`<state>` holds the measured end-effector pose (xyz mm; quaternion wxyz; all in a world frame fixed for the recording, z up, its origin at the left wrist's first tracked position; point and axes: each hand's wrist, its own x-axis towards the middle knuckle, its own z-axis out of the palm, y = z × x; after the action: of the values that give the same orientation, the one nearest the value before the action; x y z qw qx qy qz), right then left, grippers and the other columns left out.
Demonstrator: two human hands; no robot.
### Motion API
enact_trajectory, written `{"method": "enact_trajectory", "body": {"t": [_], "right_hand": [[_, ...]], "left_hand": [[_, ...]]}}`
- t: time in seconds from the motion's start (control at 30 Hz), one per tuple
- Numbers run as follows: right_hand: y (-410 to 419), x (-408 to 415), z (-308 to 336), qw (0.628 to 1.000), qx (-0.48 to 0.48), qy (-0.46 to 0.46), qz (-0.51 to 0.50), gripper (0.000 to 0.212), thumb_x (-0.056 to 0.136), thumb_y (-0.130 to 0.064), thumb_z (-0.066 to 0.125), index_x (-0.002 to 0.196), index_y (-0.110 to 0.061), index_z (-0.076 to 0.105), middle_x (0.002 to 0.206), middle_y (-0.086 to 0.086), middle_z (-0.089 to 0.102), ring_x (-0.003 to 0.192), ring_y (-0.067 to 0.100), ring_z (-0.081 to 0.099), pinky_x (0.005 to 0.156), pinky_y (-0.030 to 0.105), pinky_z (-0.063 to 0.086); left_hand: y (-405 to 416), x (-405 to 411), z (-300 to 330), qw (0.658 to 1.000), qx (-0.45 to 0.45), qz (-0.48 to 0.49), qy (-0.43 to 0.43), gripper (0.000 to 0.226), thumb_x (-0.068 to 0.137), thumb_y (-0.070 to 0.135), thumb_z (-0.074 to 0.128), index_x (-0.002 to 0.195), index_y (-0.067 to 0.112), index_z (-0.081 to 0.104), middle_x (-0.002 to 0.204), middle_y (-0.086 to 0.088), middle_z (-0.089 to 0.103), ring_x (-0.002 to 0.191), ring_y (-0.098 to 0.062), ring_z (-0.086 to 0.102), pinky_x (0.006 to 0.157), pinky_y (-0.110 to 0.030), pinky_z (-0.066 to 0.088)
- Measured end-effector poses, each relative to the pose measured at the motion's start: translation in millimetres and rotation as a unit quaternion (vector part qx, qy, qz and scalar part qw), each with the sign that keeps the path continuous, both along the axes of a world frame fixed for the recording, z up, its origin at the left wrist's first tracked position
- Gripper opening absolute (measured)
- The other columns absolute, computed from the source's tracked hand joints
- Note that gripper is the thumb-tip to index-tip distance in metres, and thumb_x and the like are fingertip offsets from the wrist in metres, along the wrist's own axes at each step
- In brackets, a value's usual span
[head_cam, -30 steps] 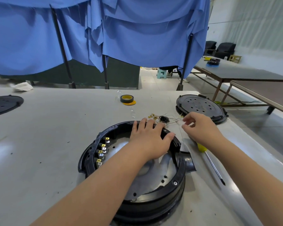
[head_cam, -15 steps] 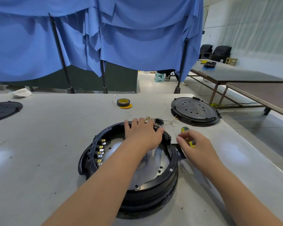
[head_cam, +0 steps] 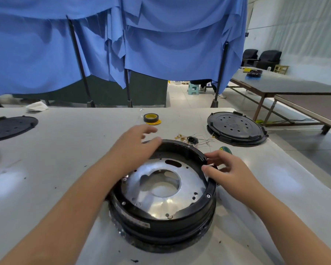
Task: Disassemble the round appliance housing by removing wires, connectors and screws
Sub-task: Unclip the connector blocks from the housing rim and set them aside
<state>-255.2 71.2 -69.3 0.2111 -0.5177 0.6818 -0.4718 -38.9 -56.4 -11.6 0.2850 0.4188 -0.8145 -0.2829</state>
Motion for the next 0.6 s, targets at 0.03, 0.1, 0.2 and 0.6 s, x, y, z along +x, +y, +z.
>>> {"method": "enact_trajectory", "body": {"t": [0.03, 0.1, 0.2, 0.6], "right_hand": [[0, 1, 0, 1.000, -0.003, -0.003, -0.003, 0.019, 0.080, -0.031, 0.071, 0.096, -0.040, 0.066, 0.087, -0.018, 0.068, 0.075, 0.007, 0.067, 0.070, 0.029, 0.055], [-1, 2, 0, 1.000, -0.011, 0.000, -0.011, 0.020, 0.081, -0.029, 0.069, 0.099, -0.039, 0.067, 0.088, -0.016, 0.069, 0.078, 0.002, 0.066, 0.069, 0.022, 0.053], [-2, 5, 1, 0.999, -0.026, -0.011, -0.022, 0.024, 0.083, -0.025, 0.069, 0.106, -0.032, 0.070, 0.088, -0.016, 0.070, 0.078, -0.005, 0.065, 0.064, 0.010, 0.049], [5, 19, 11, 0.992, 0.066, 0.091, -0.055, 0.053, 0.083, -0.027, 0.064, 0.134, -0.035, 0.049, 0.112, -0.014, 0.054, 0.105, 0.006, 0.051, 0.086, 0.025, 0.037]], "left_hand": [[-1, 12, -4, 0.999, -0.009, 0.021, 0.029, 0.031, 0.090, 0.037, 0.057, 0.120, 0.030, 0.058, 0.127, 0.009, 0.056, 0.115, -0.009, 0.053, 0.089, -0.025, 0.037], [-3, 30, -16, 0.997, -0.006, 0.055, 0.057, 0.030, 0.092, 0.034, 0.057, 0.121, 0.029, 0.057, 0.126, 0.009, 0.056, 0.114, -0.010, 0.054, 0.090, -0.026, 0.039], [-3, 44, -34, 0.994, 0.035, 0.072, 0.074, 0.037, 0.092, 0.033, 0.057, 0.128, 0.028, 0.052, 0.129, 0.007, 0.053, 0.116, -0.011, 0.052, 0.097, -0.033, 0.043], [24, 42, -68, 0.944, 0.101, 0.118, 0.291, 0.037, 0.088, 0.002, 0.049, 0.095, 0.032, 0.069, 0.096, 0.008, 0.072, 0.088, -0.012, 0.067, 0.068, -0.022, 0.047]]}}
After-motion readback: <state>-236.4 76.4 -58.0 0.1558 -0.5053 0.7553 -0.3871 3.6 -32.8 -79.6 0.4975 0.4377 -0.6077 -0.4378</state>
